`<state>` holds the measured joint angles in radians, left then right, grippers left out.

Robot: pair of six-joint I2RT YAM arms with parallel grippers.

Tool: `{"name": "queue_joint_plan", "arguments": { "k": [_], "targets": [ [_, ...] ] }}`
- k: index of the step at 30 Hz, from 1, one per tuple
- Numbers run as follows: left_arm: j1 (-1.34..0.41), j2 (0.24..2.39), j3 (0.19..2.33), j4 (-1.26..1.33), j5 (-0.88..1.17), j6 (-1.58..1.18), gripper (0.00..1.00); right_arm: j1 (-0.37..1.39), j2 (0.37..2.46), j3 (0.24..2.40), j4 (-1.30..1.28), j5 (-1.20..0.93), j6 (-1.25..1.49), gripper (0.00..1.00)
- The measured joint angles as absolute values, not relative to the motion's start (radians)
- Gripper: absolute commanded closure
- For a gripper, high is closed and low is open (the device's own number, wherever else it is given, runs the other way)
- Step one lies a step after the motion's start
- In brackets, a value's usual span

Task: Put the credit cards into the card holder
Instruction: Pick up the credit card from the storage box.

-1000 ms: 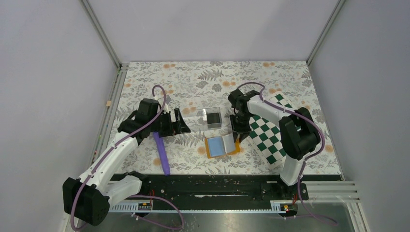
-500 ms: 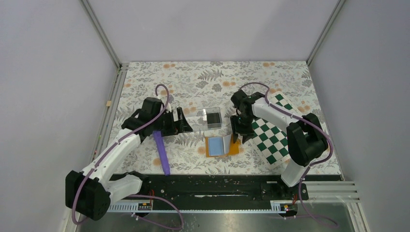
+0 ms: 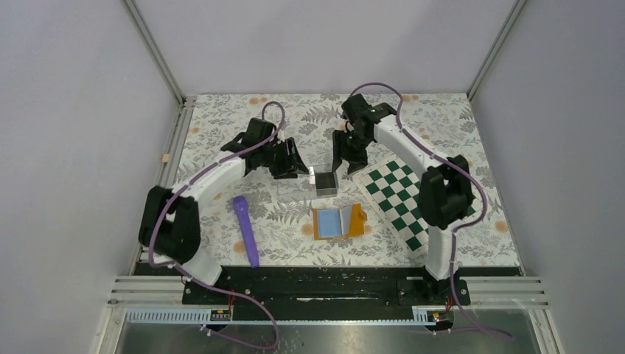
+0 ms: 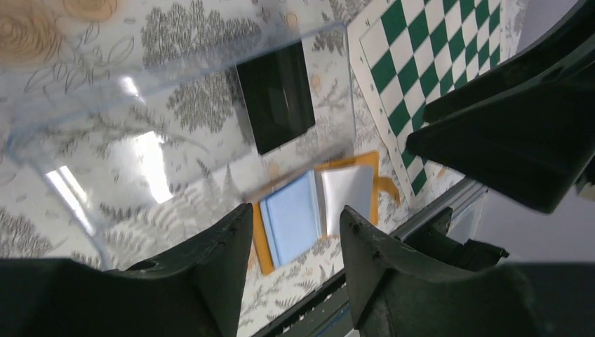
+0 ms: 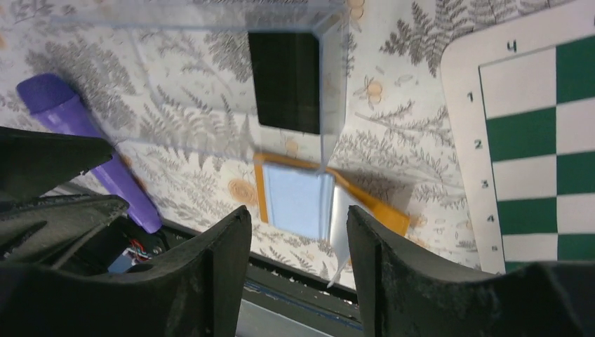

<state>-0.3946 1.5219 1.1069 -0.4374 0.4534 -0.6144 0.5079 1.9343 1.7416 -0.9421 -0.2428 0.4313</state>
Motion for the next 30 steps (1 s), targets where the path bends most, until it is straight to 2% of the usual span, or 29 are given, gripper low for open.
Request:
{"name": "queue_joint_plan", "arguments": {
  "k": [8, 12, 14, 21, 25, 30],
  "targets": [
    [-0.427, 1.812, 1.29, -0.409, 0.436, -0.668, 0.54, 0.496, 2.169, 1.871, -0.996, -0.258, 0.434, 0.43],
    [-0.438, 1.857, 1.308, -0.411, 0.414, -0.681, 0.35, 0.496, 2.198, 1.881, -1.016, -0.274, 0.434, 0.43],
    [-0.441, 1.854, 1.308, -0.418, 0.394, -0.682, 0.2, 0.496, 2.198, 1.888, -1.023, -0.279, 0.434, 0.43],
    [-0.441, 1.769, 1.287, -0.396, 0.331, -0.675, 0.04, 0.496, 2.198, 1.895, -1.021, -0.302, 0.435, 0.43],
    [-0.441, 1.714, 1.252, -0.37, 0.29, -0.688, 0.04, 0.496, 2.198, 1.895, -1.014, -0.307, 0.436, 0.45],
    [-0.441, 1.711, 1.243, -0.366, 0.276, -0.713, 0.13, 0.496, 2.198, 1.882, -1.007, -0.308, 0.439, 0.51]
  ]
}}
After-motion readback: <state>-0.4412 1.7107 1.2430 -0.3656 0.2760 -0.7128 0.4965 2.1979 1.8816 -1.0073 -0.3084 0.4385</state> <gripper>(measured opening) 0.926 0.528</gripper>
